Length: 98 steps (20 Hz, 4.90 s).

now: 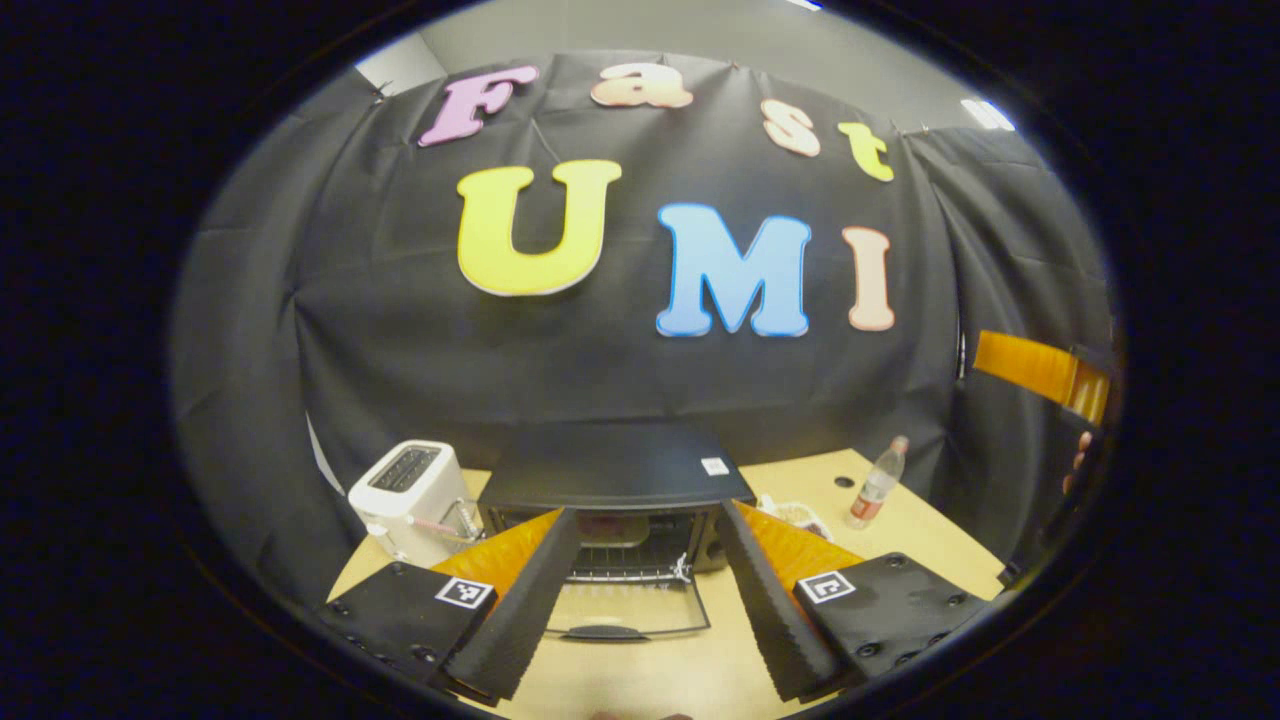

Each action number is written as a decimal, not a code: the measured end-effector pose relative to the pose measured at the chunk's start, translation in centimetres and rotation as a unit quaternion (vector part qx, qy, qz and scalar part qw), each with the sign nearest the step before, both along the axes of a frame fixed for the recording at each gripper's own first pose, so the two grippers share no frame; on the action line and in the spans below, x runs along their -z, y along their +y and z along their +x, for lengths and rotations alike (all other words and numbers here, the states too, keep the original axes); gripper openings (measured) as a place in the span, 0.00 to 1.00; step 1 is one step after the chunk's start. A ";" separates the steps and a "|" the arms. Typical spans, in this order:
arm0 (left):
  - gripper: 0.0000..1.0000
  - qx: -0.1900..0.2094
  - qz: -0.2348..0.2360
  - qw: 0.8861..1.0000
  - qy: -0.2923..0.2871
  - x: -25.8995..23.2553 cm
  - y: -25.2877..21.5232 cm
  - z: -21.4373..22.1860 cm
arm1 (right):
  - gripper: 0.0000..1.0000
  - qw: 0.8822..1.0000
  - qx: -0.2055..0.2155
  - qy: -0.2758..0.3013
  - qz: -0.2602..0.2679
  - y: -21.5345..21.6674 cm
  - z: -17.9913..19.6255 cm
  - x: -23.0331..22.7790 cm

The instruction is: Open the electric oven with the left hand, put the food in, and close the electric oven.

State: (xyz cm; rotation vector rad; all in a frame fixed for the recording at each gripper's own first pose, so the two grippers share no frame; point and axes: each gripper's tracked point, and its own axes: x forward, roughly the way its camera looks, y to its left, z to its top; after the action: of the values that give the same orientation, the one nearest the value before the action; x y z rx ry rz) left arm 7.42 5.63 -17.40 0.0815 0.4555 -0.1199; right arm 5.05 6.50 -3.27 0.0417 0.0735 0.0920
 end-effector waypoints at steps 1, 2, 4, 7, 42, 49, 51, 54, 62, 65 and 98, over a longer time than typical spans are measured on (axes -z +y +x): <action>0.95 -0.003 0.002 1.000 0.019 1.2 0.1 -0.1 | 1.00 1.000 0.002 0.000 0.001 -0.5 0.0 0.0; 0.99 -0.003 0.004 0.999 0.040 2.5 0.2 -0.1 | 1.00 1.000 0.006 0.001 0.002 -1.1 -0.1 0.1; 0.95 -0.004 0.006 0.997 0.079 4.9 0.2 -0.3 | 1.00 1.000 0.014 0.003 0.004 -2.1 -0.1 0.3; 0.95 -0.005 0.006 0.990 0.142 8.3 0.3 -1.1 | 1.00 1.000 0.029 0.010 0.007 -3.9 -0.2 0.8; 0.96 -0.032 0.059 0.873 0.483 31.9 6.7 -3.0 | 1.00 0.990 0.125 0.064 -0.014 -9.7 -0.2 4.4; 0.99 -0.035 0.051 0.883 0.465 30.4 6.5 -2.9 | 1.00 0.992 0.111 0.064 -0.019 -8.7 0.4 4.5; 0.95 -0.034 0.048 0.887 0.459 29.8 6.4 -2.9 | 1.00 0.992 0.107 0.062 -0.017 -8.4 0.5 4.4; 0.95 -0.032 0.046 0.893 0.447 28.5 6.3 -3.0 | 1.00 0.993 0.099 0.054 -0.020 -8.0 0.5 4.1; 0.95 -0.035 0.039 0.906 0.420 26.9 5.7 -2.0 | 1.00 0.996 0.078 0.045 -0.018 -6.3 0.4 3.4; 0.96 -0.040 0.035 0.912 0.408 26.4 5.6 -1.4 | 1.00 0.996 0.082 0.041 -0.019 -6.8 0.1 3.0; 0.99 -0.033 0.007 0.974 -0.223 -14.6 -7.1 -4.1 | 1.00 0.999 0.003 -0.042 0.008 -6.0 -3.0 -7.2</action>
State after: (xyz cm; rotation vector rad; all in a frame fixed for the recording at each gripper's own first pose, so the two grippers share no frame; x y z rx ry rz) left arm 3.35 -1.43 -2.80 0.1030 0.0103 -0.0297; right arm 2.02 0.45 3.93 0.0543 -0.0106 0.0886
